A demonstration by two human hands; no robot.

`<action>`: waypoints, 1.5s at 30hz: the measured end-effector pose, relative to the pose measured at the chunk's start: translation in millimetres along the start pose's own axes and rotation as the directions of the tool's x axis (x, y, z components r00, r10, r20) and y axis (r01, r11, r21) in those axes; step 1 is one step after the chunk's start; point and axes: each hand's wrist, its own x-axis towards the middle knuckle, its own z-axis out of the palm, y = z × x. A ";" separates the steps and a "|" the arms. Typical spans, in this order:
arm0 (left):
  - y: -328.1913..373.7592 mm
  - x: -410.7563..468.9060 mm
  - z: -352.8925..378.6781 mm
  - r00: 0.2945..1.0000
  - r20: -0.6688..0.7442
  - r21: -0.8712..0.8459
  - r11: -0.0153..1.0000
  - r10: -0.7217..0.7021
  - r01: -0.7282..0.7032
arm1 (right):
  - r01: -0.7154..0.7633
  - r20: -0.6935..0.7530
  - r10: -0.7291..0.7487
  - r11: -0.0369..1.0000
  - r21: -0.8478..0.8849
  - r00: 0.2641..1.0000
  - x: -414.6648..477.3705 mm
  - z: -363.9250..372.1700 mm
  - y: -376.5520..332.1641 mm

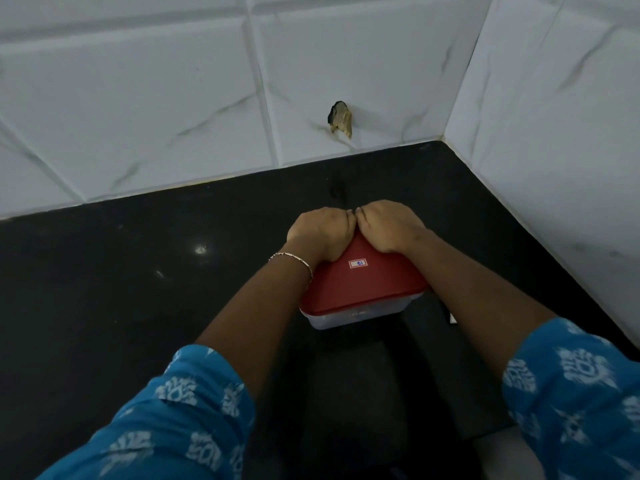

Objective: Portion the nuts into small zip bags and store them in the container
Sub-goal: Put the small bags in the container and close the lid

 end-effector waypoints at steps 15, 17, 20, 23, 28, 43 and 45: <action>8.4 -9.6 0.6 0.987 -0.109 -0.019 0.993 -0.115 0.114 | -0.030 -0.284 0.057 0.995 0.100 0.957 -4.8 0.3 -4.5; 13.1 -13.7 1.2 0.966 -0.169 -0.017 0.981 -0.194 0.194 | -0.034 -0.423 0.102 0.986 0.166 0.900 -9.5 -4.3 -3.9; 14.9 -26.2 1.9 0.950 -0.222 0.034 0.973 -0.217 0.230 | -0.069 -0.511 0.191 0.966 0.249 0.838 -29.9 -7.8 -2.3; 14.3 -56.9 0.7 0.935 -0.274 -0.045 0.974 -0.227 0.223 | -0.047 -0.353 0.177 0.937 0.345 0.919 -67.1 -8.4 0.4; 14.0 -149.5 13.4 0.972 -0.213 -0.221 0.974 -0.099 0.051 | -0.039 -0.146 0.089 0.949 0.313 0.985 -151.8 -6.6 -3.1; 9.1 -168.1 54.7 0.892 -0.447 -0.127 0.982 0.066 -0.136 | 0.105 -0.593 -0.066 0.994 0.032 0.802 -184.8 43.6 7.0; 10.3 -168.9 52.6 0.890 -0.451 -0.111 0.985 0.070 -0.133 | 0.102 -0.586 -0.057 0.994 0.044 0.808 -184.2 41.6 5.8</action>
